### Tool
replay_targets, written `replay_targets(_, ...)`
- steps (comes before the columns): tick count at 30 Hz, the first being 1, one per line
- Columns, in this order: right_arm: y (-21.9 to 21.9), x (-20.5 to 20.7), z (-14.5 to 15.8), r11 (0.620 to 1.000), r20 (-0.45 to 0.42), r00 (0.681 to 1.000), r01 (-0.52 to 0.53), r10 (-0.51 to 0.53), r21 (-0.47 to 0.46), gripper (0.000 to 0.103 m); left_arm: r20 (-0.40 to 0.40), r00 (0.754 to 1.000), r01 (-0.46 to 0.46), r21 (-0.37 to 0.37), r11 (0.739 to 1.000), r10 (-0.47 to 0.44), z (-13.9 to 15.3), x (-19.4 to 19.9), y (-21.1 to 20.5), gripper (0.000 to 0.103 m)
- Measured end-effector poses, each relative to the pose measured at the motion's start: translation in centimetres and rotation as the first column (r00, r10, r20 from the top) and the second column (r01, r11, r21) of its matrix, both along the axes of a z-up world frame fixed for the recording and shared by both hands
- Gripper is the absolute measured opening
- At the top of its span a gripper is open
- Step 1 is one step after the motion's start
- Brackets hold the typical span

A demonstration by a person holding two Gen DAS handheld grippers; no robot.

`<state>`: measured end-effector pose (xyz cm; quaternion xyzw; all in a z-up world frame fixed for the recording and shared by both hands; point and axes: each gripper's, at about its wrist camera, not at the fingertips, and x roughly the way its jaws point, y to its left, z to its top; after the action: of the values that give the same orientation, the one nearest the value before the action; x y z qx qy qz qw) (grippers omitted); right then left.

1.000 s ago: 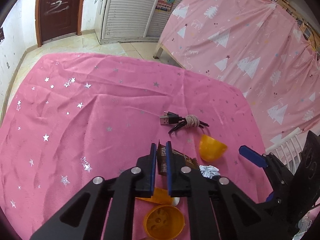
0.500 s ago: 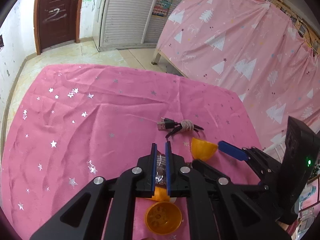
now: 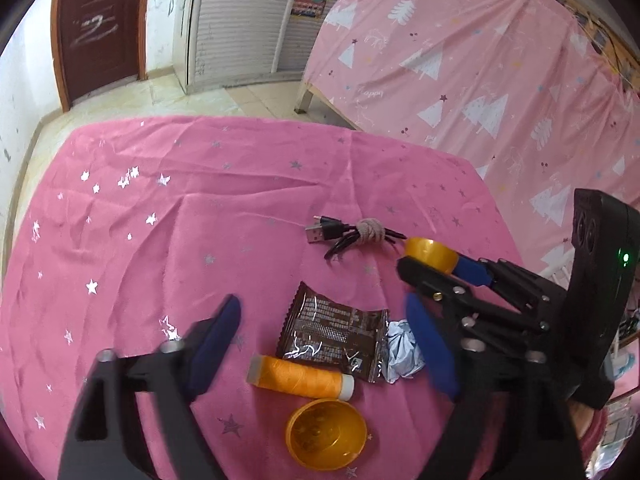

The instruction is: Collect trash

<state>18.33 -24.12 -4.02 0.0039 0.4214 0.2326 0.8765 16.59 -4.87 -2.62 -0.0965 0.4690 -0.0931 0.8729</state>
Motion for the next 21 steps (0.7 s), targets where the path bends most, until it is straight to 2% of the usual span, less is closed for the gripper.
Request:
replay_targets(10, -3.6, -0.6, 0.8, 0.997, 0.032, 0.997, 0.068, -0.069, 0.028, 0.04, -0.005, 0.998, 0.056, 0.151, 0.987, -0.056, -0.9, 0.2, -0.6, 0.079)
replay_targets(17, -4.2, -1.1, 0.5, 0.996, 0.035, 0.996, 0.081, -0.083, 0.038, 0.04, -0.013, 0.979, 0.2, 0.212, 0.956, -0.202, -1.6, -0.1, -1.4, 0.078)
replay_targets(20, -4.6, -1.2, 0.3, 0.995, 0.03, 0.995, 0.089, -0.09, 0.049, 0.04, -0.016, 0.971, 0.236, 0.236, 0.943, -0.239, -1.9, -0.2, -2.2, 0.071)
replay_targets(21, -4.7, -1.3, 0.4, 0.995, 0.035, 0.995, 0.091, -0.093, 0.046, 0.04, -0.011, 0.97, 0.239, 0.252, 0.938, -0.244, -1.9, -0.3, -2.4, 0.065)
